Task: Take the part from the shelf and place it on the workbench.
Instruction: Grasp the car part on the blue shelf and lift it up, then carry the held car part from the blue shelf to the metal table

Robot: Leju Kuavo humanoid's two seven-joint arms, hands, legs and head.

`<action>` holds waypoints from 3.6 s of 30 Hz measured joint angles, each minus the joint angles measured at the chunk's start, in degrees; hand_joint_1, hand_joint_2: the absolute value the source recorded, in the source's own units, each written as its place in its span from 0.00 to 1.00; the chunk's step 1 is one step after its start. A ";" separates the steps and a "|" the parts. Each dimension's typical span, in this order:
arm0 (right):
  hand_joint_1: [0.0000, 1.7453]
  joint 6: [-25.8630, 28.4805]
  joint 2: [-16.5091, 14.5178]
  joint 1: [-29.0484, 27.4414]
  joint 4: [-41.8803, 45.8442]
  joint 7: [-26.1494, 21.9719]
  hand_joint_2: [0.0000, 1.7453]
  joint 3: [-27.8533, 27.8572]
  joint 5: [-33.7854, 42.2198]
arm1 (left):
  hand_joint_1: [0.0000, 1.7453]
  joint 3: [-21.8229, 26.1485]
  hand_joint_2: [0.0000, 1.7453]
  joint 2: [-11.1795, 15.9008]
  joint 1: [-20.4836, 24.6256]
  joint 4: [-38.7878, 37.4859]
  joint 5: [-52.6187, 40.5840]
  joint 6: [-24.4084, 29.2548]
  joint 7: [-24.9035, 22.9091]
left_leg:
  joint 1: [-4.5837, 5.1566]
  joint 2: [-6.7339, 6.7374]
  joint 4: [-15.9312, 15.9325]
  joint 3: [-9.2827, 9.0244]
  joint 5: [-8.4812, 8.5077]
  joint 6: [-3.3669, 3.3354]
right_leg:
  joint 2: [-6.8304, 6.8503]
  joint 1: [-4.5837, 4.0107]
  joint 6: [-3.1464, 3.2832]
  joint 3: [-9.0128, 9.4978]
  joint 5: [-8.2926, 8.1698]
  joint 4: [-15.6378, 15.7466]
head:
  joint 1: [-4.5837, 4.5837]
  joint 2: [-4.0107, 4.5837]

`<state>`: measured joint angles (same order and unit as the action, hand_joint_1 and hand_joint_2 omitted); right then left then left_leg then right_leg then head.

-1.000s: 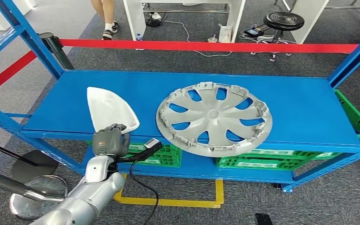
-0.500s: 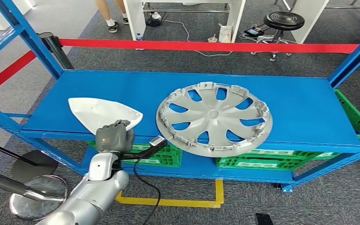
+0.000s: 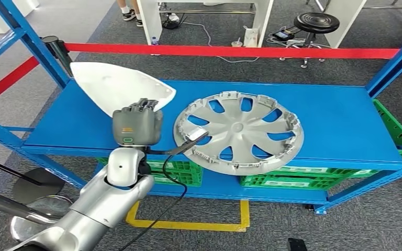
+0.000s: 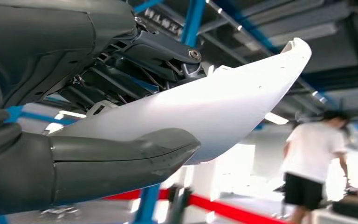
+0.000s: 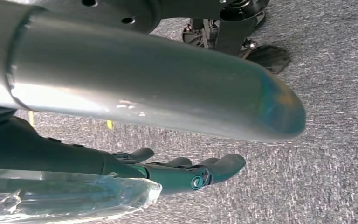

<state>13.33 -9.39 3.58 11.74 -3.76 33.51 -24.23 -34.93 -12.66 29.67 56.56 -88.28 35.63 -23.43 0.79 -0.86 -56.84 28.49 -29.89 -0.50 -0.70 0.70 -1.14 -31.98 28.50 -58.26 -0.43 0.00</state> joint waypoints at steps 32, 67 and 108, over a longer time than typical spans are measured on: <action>0.00 -0.03 -0.28 0.03 -0.02 -0.17 0.00 2.51 -0.93 | 1.00 -14.88 1.00 6.29 2.84 5.93 0.00 -1.65 -6.46 | 0.00 0.01 0.00 0.02 0.00 0.00 | 0.01 0.00 0.00 -0.02 0.00 0.00 | 0.00 0.00; 0.00 -0.35 -0.33 0.07 -0.02 -0.48 0.00 3.85 -1.64 | 1.00 -23.27 1.00 9.31 5.78 6.15 0.00 -2.70 -14.65 | 0.04 0.01 -0.06 0.02 0.00 0.00 | 0.02 0.06 -0.02 -0.02 -0.02 0.01 | 0.01 0.00; 0.00 -0.34 -1.16 0.41 -0.18 -0.48 0.00 6.52 -3.67 | 1.00 -11.71 1.00 8.39 -0.45 4.46 0.00 -2.79 -5.99 | 0.23 0.56 -0.99 -0.94 -1.09 -1.09 | 0.49 -0.17 0.51 -4.49 -3.80 -0.82 | 0.07 0.00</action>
<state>12.99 -10.56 3.98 11.56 -4.24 40.04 -27.90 -46.64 -4.27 29.22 61.01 -88.28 32.84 -29.42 1.01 -0.30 -57.83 27.55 -30.99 -1.59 -0.21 0.53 -0.63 -36.47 24.70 -59.08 -0.37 0.00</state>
